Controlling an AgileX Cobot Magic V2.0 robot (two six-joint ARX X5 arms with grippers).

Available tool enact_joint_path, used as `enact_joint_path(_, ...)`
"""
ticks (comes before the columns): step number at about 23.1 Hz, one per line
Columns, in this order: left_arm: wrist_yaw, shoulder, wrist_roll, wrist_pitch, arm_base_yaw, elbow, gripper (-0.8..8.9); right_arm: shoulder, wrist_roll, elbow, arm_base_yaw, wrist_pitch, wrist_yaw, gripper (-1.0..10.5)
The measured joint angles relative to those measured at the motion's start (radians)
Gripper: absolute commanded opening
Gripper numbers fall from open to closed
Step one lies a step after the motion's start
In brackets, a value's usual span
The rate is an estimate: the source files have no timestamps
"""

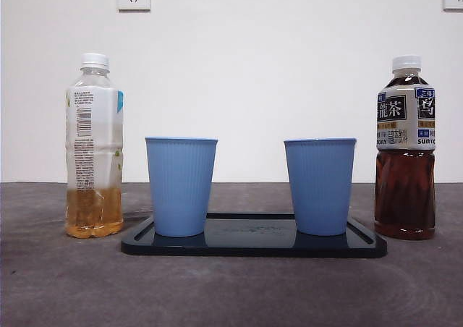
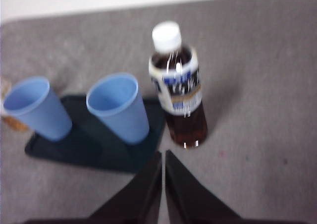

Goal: Pour the drink into the cup

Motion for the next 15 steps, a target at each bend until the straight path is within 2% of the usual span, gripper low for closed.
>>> enact_joint_path(7,0.002,0.019,0.061,-0.039,-0.048,0.005,0.29,0.002,-0.037,0.013,0.047,-0.183,-0.002,0.1)
enact_joint_path(8,0.002,0.019,0.061,-0.037,-0.048,0.005,0.86,0.002,-0.041,0.013,0.05,-0.195,-0.002,0.2)
enact_joint_path(9,0.002,0.019,0.061,-0.036,-0.048,0.005,1.71,0.002,-0.045,0.013,0.051,-0.196,-0.002,0.8)
enact_joint_path(11,0.002,0.019,0.061,-0.037,-0.048,0.005,3.66,0.002,-0.048,0.013,0.051,-0.196,-0.002,3.3)
enact_joint_path(12,0.002,0.019,0.061,-0.037,-0.048,0.005,4.33,0.002,-0.048,0.013,0.051,-0.196,-0.002,4.1)
enact_joint_path(13,0.002,0.019,0.061,-0.037,-0.048,0.005,4.66,0.002,-0.048,0.013,0.051,-0.197,-0.002,4.3)
enact_joint_path(15,0.002,0.019,0.06,-0.037,-0.048,0.005,4.72,0.002,-0.048,0.013,0.051,-0.196,-0.002,4.3)
